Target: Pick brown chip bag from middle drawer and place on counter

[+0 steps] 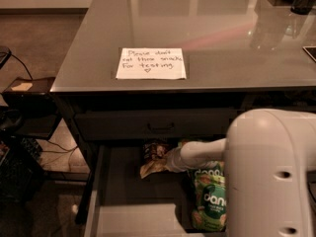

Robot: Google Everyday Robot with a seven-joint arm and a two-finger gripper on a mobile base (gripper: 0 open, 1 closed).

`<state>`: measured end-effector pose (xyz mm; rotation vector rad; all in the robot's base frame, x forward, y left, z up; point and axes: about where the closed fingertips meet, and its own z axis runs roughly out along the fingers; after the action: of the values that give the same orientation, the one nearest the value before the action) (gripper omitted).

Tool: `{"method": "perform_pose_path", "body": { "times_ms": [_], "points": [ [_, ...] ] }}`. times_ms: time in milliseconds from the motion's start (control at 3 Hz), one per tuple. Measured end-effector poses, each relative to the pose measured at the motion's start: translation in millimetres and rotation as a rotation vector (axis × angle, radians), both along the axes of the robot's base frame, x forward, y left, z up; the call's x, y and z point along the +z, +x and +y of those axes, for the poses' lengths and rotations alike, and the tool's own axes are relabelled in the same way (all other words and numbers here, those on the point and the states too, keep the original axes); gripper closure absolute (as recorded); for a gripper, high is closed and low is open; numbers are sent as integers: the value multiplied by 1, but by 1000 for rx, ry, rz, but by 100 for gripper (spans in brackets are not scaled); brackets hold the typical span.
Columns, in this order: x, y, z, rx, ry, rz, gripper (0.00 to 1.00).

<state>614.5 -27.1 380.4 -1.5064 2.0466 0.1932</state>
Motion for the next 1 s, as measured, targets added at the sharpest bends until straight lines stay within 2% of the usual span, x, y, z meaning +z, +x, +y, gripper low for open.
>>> {"method": "perform_pose_path", "body": {
  "times_ms": [333, 1000],
  "points": [
    [23, -18, 14, 30, 65, 6, 100],
    [76, -71, 22, 105, 157, 8, 100]
  ]
}}
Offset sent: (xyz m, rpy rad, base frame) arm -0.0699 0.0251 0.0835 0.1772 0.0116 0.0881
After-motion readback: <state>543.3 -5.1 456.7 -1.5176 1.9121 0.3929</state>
